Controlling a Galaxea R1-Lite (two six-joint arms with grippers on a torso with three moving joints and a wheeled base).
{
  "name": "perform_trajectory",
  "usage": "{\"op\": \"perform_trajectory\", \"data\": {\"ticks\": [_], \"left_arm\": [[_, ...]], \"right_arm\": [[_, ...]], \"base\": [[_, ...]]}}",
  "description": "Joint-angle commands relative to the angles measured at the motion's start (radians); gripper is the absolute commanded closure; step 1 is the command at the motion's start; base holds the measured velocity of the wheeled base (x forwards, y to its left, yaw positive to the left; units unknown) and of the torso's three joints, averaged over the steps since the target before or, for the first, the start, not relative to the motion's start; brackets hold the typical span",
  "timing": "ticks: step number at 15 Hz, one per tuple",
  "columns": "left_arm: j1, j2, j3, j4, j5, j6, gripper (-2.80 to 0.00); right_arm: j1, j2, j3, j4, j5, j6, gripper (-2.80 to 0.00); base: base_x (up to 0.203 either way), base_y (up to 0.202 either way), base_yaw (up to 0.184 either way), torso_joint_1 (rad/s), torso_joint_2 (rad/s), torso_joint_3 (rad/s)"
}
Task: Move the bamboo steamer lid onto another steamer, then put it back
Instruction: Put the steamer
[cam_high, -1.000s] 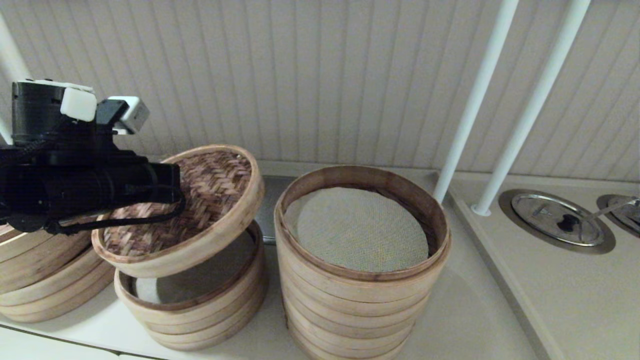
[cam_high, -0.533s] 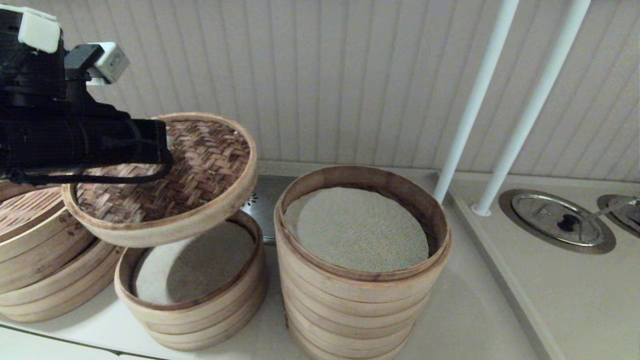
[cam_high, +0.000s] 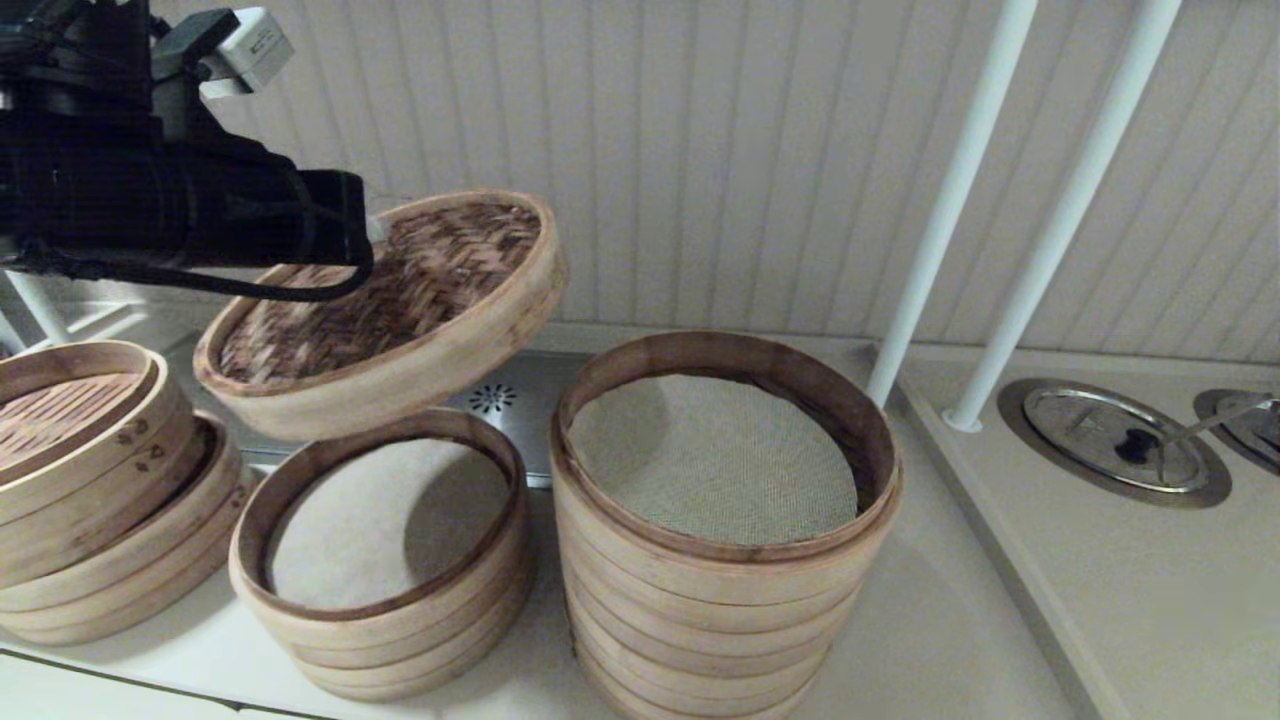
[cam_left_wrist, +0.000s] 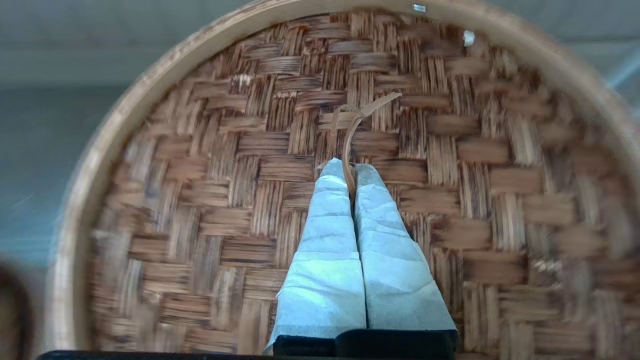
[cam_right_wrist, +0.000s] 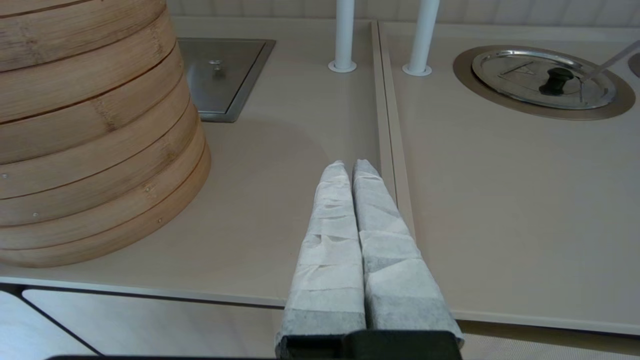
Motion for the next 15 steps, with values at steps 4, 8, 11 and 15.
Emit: {"op": "perform_trajectory", "data": {"ticks": [4, 8, 11, 15], "left_arm": [[-0.149, 0.174, -0.145, 0.009, 0.002, -0.039, 0.00], [-0.270, 0.256, -0.238, 0.013, 0.010, -0.049, 0.00], [-0.336, 0.298, -0.282, 0.009, 0.013, -0.051, 0.00], [-0.404, 0.338, -0.334, 0.014, 0.017, -0.050, 0.00]], "right_arm": [[0.000, 0.000, 0.002, 0.000, 0.000, 0.000, 0.00], [-0.001, 0.000, 0.002, 0.000, 0.000, 0.000, 0.00], [-0.001, 0.000, 0.002, 0.001, 0.000, 0.000, 0.00], [-0.001, 0.000, 0.002, 0.000, 0.000, 0.000, 0.00]], "base": [[0.000, 0.000, 0.000, 0.000, 0.00, 0.000], [0.000, 0.000, 0.000, 0.000, 0.00, 0.000], [0.000, 0.000, 0.000, 0.000, 0.00, 0.000], [0.000, 0.000, 0.000, 0.000, 0.00, 0.000]]}}
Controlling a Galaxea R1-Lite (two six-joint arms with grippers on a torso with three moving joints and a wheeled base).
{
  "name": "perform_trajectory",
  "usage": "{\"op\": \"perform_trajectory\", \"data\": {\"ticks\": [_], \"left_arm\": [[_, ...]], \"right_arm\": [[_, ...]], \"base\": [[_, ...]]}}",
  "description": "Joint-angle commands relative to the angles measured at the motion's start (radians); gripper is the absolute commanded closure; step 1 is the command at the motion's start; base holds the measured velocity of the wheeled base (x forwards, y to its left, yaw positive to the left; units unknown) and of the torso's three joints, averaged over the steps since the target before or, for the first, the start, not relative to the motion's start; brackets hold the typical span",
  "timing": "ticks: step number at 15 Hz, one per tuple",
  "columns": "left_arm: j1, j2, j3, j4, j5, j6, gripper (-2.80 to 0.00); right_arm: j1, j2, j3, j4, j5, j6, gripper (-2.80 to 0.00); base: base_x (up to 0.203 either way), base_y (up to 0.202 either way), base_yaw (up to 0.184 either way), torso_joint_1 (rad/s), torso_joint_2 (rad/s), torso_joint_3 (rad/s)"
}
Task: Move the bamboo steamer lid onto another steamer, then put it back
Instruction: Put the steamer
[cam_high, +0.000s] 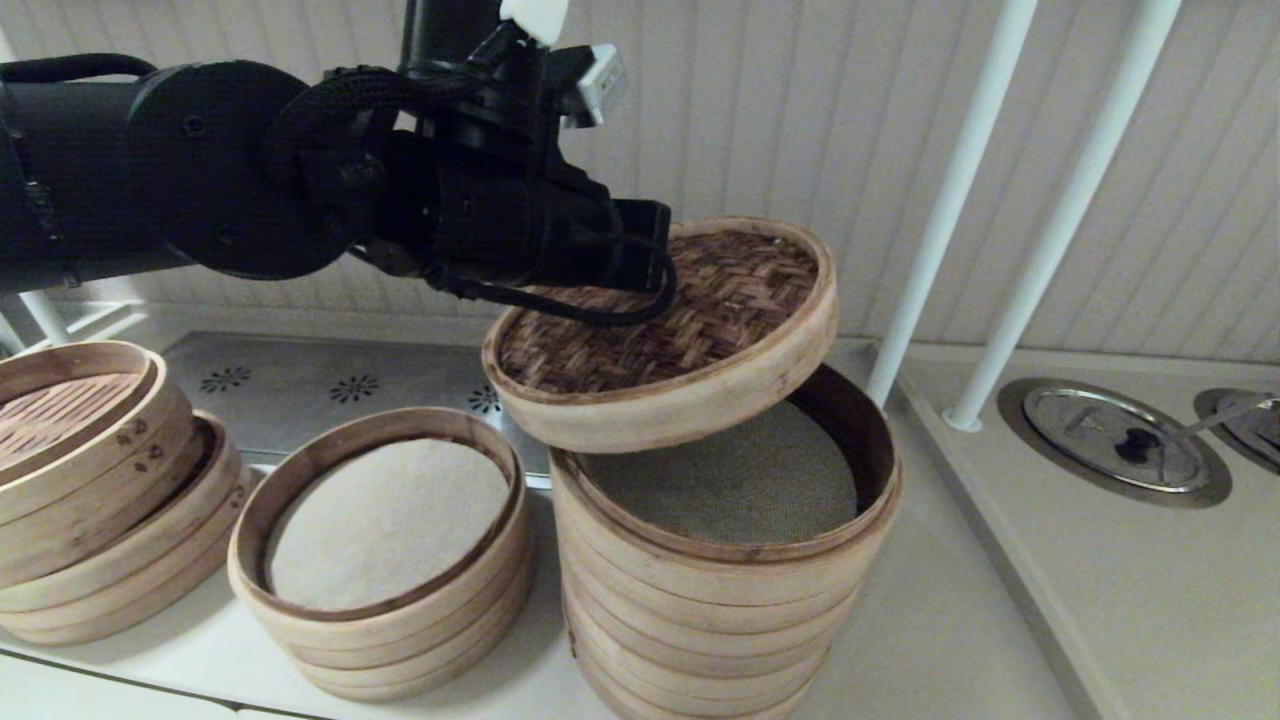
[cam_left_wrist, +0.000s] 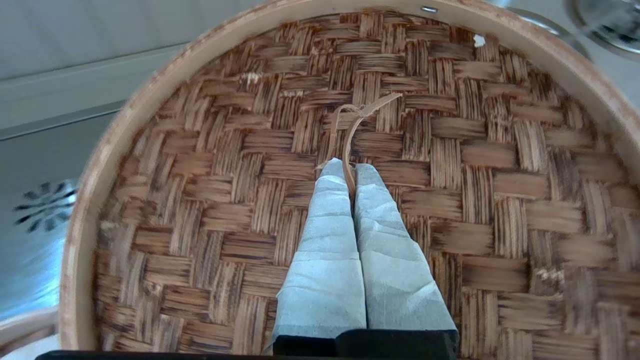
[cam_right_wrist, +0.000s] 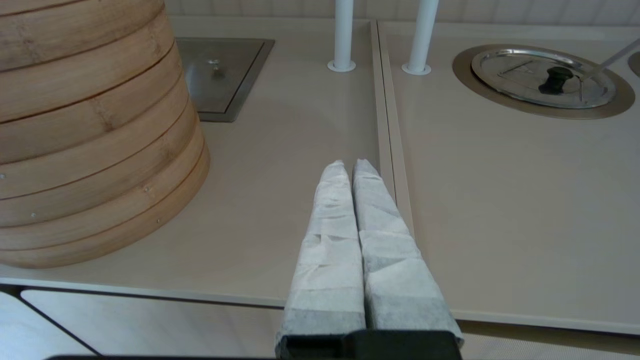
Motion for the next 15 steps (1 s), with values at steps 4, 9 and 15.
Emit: {"op": "perform_trajectory", "data": {"ticks": [4, 9, 15], "left_arm": [[-0.072, 0.062, -0.047, 0.023, 0.006, 0.007, 0.00], [-0.095, 0.090, -0.062, 0.025, 0.007, 0.014, 0.00], [-0.121, 0.089, -0.051, 0.027, 0.007, 0.015, 0.00]], "right_arm": [[0.001, 0.000, 0.002, 0.000, 0.000, 0.000, 0.00], [0.000, 0.000, 0.002, 0.000, 0.000, 0.000, 0.00], [0.001, 0.000, 0.002, 0.000, 0.000, 0.000, 0.00]], "base": [[0.000, 0.000, 0.000, 0.000, 0.00, 0.000], [0.000, 0.000, 0.000, 0.000, 0.00, 0.000], [0.000, 0.000, 0.000, 0.000, 0.00, 0.000]]}}
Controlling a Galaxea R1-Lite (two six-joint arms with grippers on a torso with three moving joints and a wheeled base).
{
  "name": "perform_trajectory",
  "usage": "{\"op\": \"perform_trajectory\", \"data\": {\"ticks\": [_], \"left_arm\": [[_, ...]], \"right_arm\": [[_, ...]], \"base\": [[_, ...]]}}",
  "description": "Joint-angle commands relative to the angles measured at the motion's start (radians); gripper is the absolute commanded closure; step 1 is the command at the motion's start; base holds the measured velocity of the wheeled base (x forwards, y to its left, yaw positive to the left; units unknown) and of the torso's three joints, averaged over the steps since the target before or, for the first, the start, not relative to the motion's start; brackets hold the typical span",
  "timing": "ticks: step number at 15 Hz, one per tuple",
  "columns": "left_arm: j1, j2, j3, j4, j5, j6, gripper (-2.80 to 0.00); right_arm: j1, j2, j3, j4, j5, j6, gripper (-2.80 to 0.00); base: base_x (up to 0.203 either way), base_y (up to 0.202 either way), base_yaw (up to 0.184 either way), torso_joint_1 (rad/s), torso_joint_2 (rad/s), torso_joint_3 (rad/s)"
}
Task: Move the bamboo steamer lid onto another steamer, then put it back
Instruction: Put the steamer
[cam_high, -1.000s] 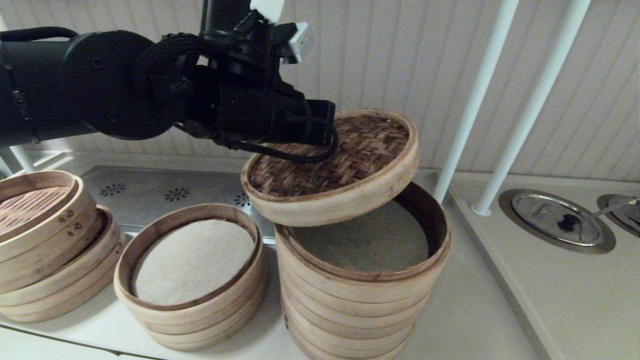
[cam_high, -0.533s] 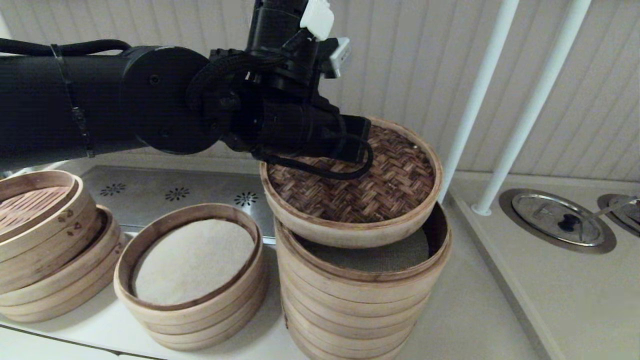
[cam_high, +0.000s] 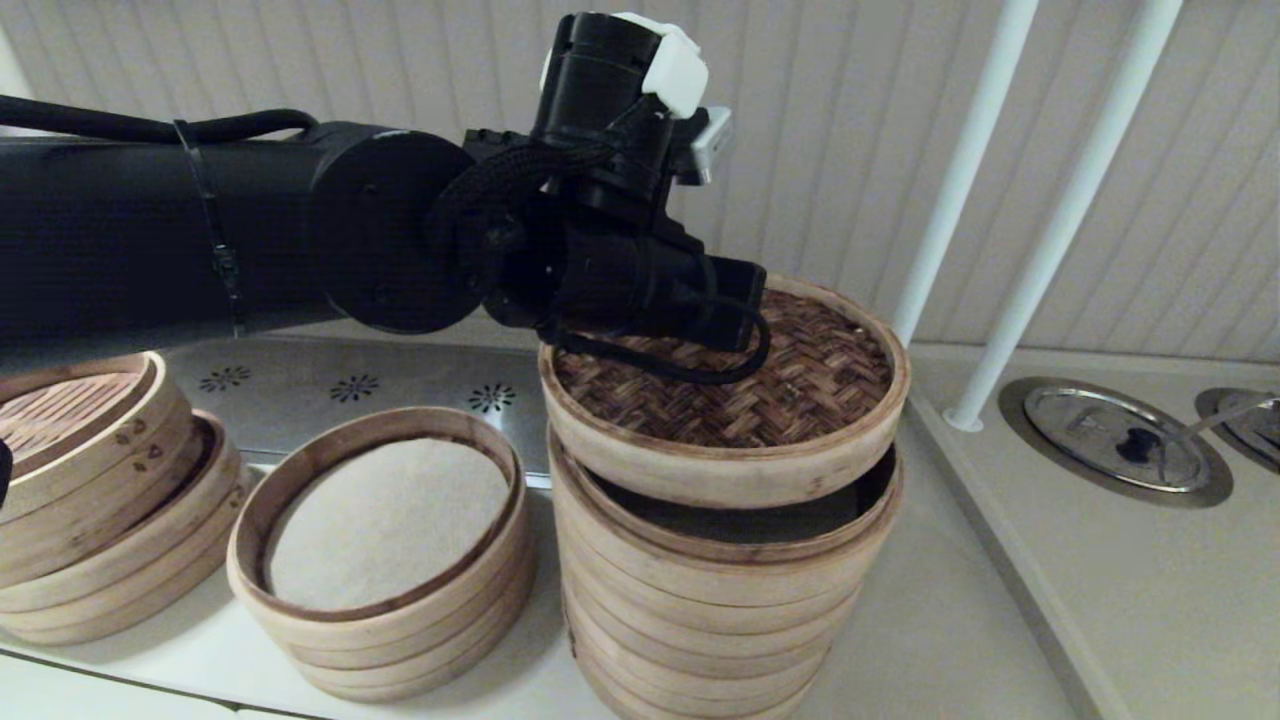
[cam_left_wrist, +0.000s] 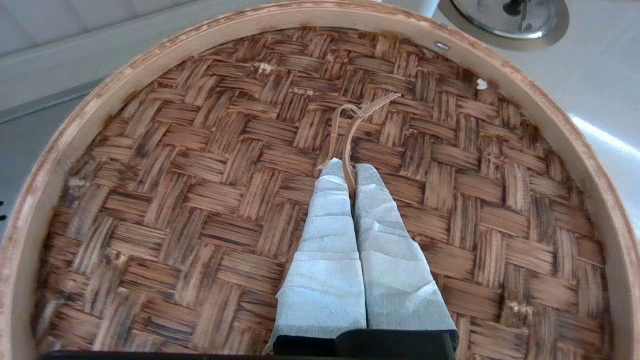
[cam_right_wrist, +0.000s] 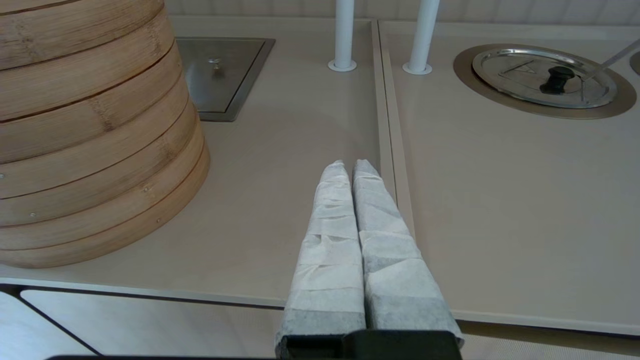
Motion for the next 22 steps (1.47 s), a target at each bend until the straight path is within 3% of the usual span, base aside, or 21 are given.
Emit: {"op": "perform_trajectory", "data": {"ticks": [1, 22], "left_arm": [[-0.019, -0.005, 0.008, 0.006, 0.001, -0.001, 0.00], [-0.040, -0.062, 0.097, 0.020, 0.036, -0.002, 0.00]], "right_arm": [[-0.001, 0.000, 0.002, 0.000, 0.000, 0.000, 0.00], [-0.001, 0.000, 0.002, 0.000, 0.000, 0.000, 0.00]], "base": [[0.000, 0.000, 0.000, 0.000, 0.00, 0.000], [0.000, 0.000, 0.000, 0.000, 0.00, 0.000]]}}
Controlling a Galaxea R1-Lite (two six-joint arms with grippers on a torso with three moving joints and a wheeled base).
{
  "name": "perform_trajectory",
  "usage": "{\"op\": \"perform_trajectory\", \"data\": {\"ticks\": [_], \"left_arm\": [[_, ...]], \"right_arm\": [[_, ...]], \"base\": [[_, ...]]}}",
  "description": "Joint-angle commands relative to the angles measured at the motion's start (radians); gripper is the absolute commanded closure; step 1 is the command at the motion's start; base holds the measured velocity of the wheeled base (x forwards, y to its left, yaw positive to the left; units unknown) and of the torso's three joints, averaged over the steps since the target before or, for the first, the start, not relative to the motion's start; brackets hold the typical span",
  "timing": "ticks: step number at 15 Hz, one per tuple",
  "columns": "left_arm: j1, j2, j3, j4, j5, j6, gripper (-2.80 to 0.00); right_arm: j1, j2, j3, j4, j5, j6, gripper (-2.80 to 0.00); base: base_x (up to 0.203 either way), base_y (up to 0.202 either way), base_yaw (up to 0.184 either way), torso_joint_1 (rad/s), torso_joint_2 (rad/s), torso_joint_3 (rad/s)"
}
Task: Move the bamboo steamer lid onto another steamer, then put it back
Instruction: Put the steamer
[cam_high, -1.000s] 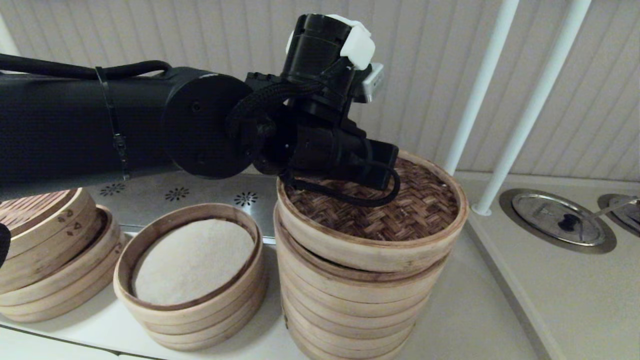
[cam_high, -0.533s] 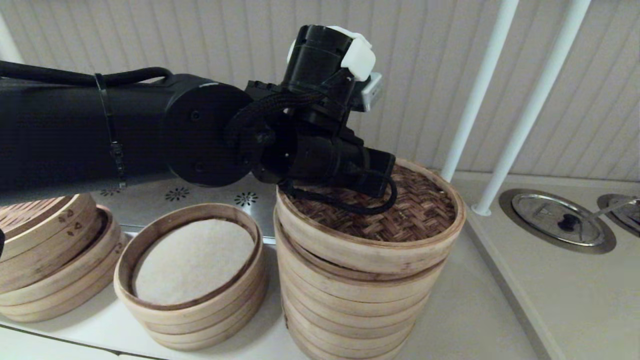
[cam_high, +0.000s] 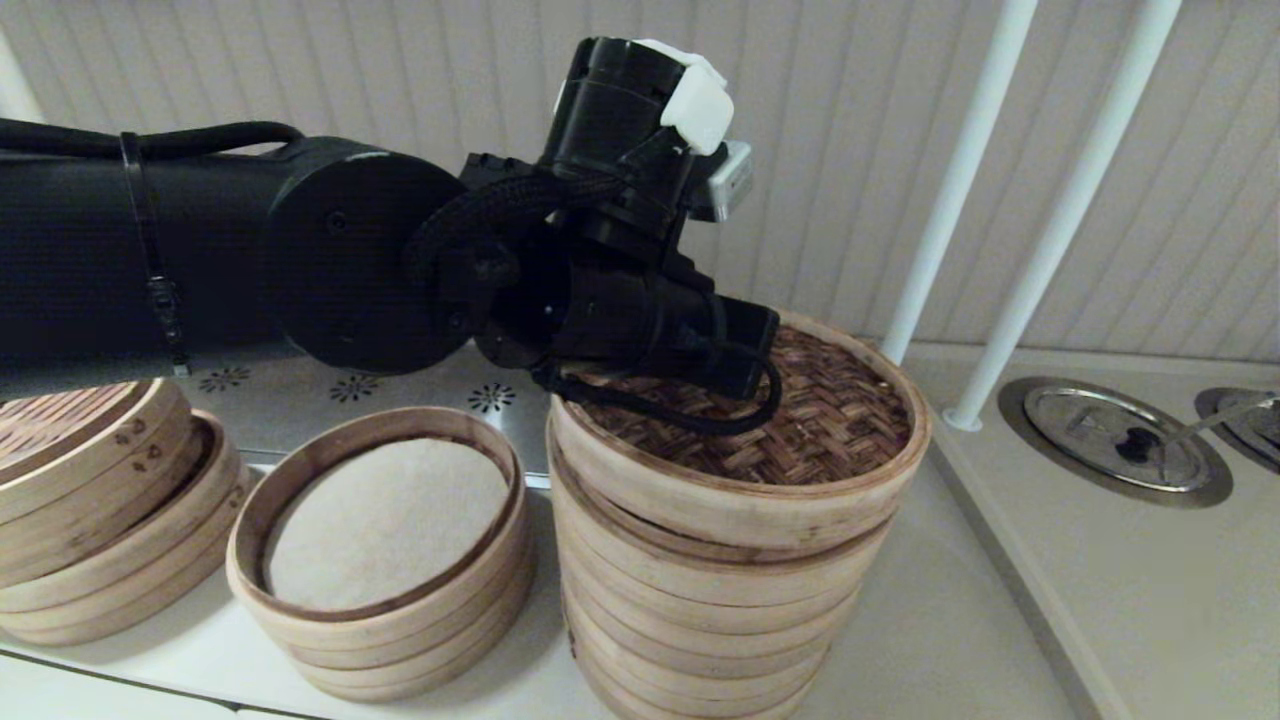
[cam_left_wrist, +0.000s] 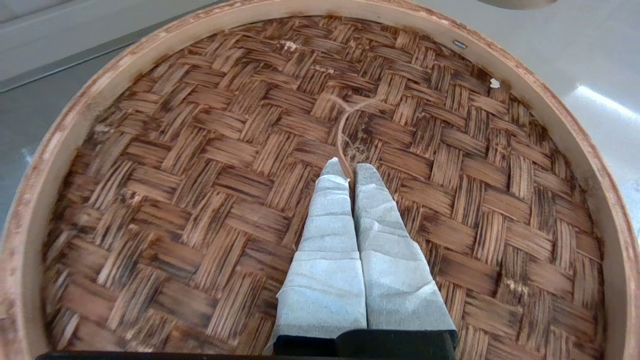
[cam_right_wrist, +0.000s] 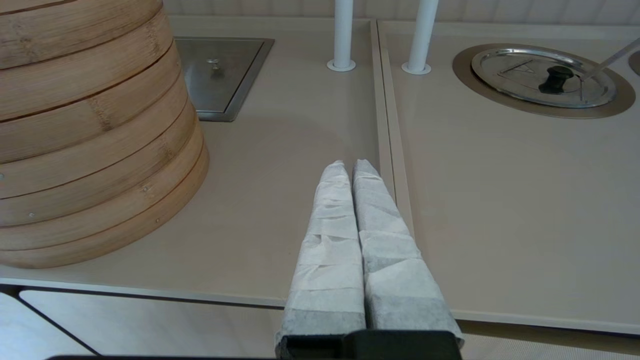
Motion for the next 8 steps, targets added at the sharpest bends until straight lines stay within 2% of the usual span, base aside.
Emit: {"op": "perform_trajectory", "data": {"ticks": [1, 8], "left_arm": [[0.000, -0.010, -0.001, 0.000, 0.001, -0.001, 0.00], [0.000, -0.033, 0.000, 0.003, 0.001, 0.000, 0.00]], "right_arm": [[0.001, 0.000, 0.002, 0.000, 0.000, 0.000, 0.00], [0.000, 0.000, 0.002, 0.001, 0.000, -0.003, 0.00]], "base": [[0.000, 0.000, 0.000, 0.000, 0.00, 0.000], [0.000, 0.000, 0.000, 0.000, 0.00, 0.000]]}}
